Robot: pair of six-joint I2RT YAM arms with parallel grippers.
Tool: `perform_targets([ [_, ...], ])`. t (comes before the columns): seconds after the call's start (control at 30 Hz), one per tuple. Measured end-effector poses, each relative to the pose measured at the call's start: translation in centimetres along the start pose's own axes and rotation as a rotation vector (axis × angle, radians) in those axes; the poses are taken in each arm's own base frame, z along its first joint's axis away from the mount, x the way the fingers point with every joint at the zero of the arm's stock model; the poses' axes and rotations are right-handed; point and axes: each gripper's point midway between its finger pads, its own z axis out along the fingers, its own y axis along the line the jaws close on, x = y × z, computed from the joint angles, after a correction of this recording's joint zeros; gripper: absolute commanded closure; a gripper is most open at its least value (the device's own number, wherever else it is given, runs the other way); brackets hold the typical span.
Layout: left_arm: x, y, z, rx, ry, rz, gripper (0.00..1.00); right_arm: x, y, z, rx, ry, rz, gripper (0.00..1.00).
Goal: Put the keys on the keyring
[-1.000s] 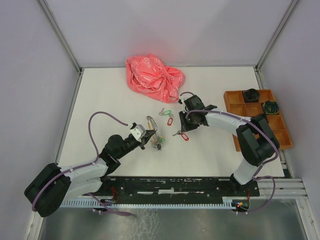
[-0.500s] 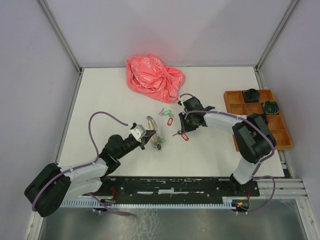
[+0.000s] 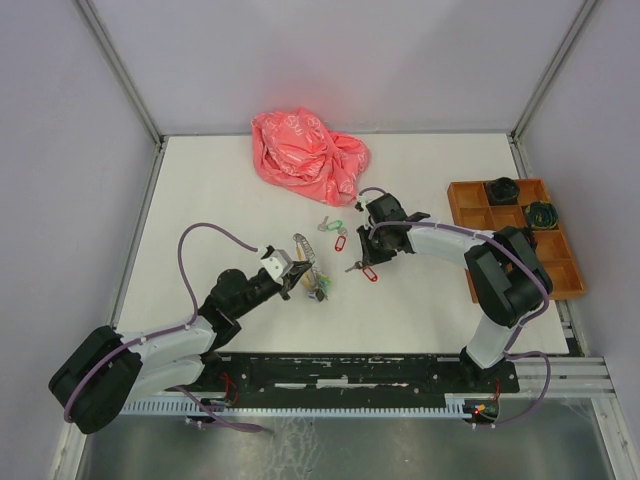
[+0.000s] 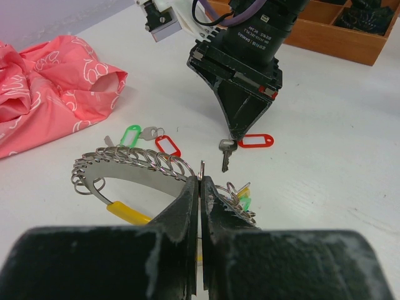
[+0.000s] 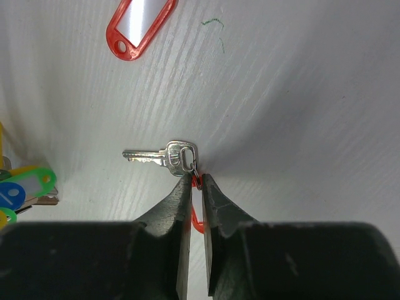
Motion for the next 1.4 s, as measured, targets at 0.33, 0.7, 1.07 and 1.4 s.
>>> perform_targets([
  [0.33,0.1,0.0,0.0,0.0,0.003,-0.001,0.97,0.0,0.1,0.0,-0.006,0.002,0.0,0.85],
  [0.7,0.1,0.0,0.0,0.001,0.005,-0.001,0.97,0.1,0.0,0.1,-0.005,0.006,-0.004,0.84],
  [1.07,0.3,0.0,0.0,0.002,0.01,-0.002,0.97,0.4,0.1,0.3,-0.014,0.017,-0.02,0.99],
  [1.4,-0.3,-0.4,0.2,0.024,-0.016,0.003,0.97,-0.3,1.0,-2.3,-0.08,-0.052,-0.164,0.99],
])
